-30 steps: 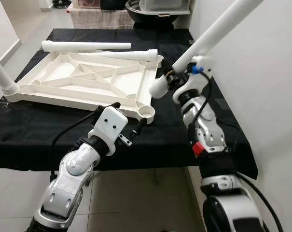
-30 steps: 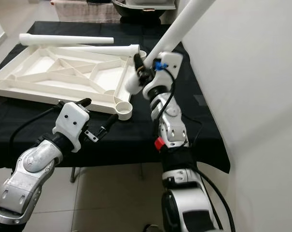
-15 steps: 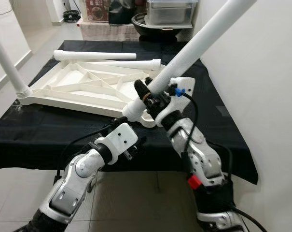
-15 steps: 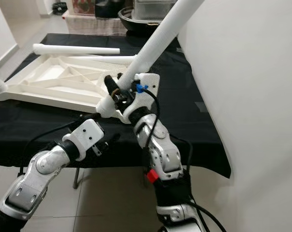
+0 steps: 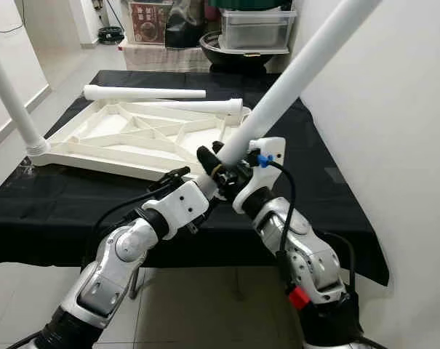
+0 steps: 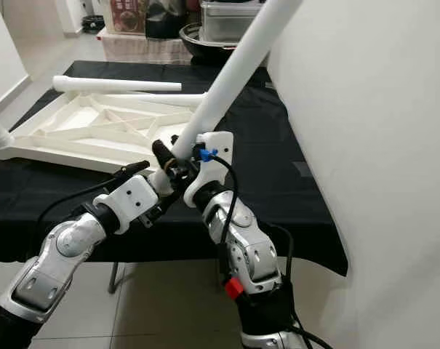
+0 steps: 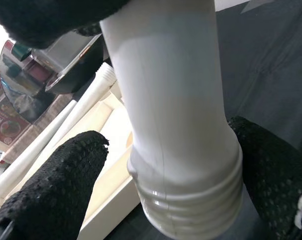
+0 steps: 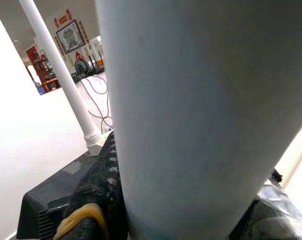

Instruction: Building children table

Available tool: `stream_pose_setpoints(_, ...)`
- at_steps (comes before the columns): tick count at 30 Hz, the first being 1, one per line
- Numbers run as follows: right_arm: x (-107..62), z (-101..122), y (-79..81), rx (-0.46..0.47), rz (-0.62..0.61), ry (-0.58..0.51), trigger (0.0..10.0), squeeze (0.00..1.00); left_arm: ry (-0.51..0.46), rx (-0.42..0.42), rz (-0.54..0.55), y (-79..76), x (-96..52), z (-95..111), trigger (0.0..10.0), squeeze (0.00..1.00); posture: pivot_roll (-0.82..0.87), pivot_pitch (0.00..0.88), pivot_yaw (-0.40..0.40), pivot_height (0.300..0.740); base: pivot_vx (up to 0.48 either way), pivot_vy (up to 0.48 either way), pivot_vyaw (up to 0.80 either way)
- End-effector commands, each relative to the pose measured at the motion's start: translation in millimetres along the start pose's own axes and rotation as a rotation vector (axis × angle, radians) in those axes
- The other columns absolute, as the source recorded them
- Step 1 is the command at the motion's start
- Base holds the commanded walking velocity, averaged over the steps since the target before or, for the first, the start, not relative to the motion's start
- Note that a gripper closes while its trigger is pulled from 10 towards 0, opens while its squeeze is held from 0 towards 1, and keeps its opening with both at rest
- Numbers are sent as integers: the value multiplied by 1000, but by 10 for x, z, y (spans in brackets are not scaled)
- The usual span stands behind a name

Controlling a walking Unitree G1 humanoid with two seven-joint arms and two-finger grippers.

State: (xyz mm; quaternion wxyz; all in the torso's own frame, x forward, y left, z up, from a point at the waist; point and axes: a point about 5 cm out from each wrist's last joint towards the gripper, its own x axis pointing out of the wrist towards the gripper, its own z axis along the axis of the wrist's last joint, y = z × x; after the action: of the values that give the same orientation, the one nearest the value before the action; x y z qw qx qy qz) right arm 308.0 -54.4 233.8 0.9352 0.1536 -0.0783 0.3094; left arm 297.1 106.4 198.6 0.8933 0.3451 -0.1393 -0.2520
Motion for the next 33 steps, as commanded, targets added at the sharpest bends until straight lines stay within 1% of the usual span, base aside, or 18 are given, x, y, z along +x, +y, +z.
stream_pose_setpoints(1, -19, 9, 34, 18, 15, 0, 0, 0, 24, 14, 18, 20, -16, -59, 10000, 0, 64, 81, -25, 740, 0, 0, 0)
stream_pose_setpoints(4, -20, 46, 76, 33, 23, -5, 0, 0, 41, 2, 20, -7, -23, -137, 10000, 0, 60, 83, -25, 740, 0, 0, 0)
stream_pose_setpoints(12, -30, 50, 97, 30, 30, 3, 0, 0, 70, -12, 40, 11, -10, -210, 10000, 0, 60, 81, -26, 740, 0, 0, 0)
stream_pose_setpoints(13, -34, 56, 95, 25, 26, 3, 0, 0, 76, -16, 41, 6, -11, -227, 3686, 0, 54, 81, -22, 740, 0, 0, 0)
stream_pose_setpoints(14, -35, 58, 93, 32, 22, 4, 0, 0, 74, -23, 47, 5, -15, -235, 0, 0, 53, 82, -24, 740, 0, 0, 0)
stream_pose_setpoints(18, -38, 60, 93, 41, 18, 7, 0, 0, 59, -32, 55, 11, -21, -229, 0, 0, 51, 83, -25, 740, 0, 0, 0)
stream_pose_setpoints(19, -38, 68, 99, 29, 22, 2, 0, 0, 55, -31, 54, 7, -21, -223, 0, 0, 52, 83, -27, 740, 0, 0, 0)
stream_pose_setpoints(25, -40, 73, 112, 29, 17, -4, 0, 0, 54, -22, 72, 19, -16, -224, 0, 0, 52, 83, -26, 740, 0, 0, 0)
stream_pose_setpoints(26, -38, 76, 102, 21, 5, -7, 0, 0, 59, -22, 73, 18, -9, -221, 4039, 0, 52, 83, -26, 740, 0, 0, 0)
stream_pose_setpoints(27, -36, 77, 88, 15, -7, -11, 3647, 0, 56, -21, 75, 20, -1, -208, 10000, 0, 52, 82, -29, 740, 0, 0, 0)
stream_pose_setpoints(29, -34, 77, 78, 11, -16, -14, 3647, 0, 53, -21, 77, 21, 4, -199, 10000, 0, 52, 82, -29, 740, 0, 0, 0)
stream_pose_setpoints(30, -32, 79, 63, 11, -25, -19, 10000, 0, 44, -21, 79, 24, 8, -178, 10000, 0, 52, 82, -29, 740, 0, 0, 0)
stream_pose_setpoints(31, -32, 82, 49, 12, -33, -25, 10000, 820, 36, -21, 81, 24, 10, -160, 10000, 0, 54, 82, -28, 740, 0, 0, 0)
stream_pose_setpoints(32, -33, 85, 41, 13, -39, -30, 10000, 820, 31, -21, 81, 24, 10, -150, 10000, 0, 54, 82, -28, 740, 0, 0, 0)
stream_pose_setpoints(33, -32, 91, 22, 11, -49, -37, 10000, 1000, 23, -21, 80, 17, 5, -135, 10000, 0, 57, 79, -28, 740, 0, 0, 0)
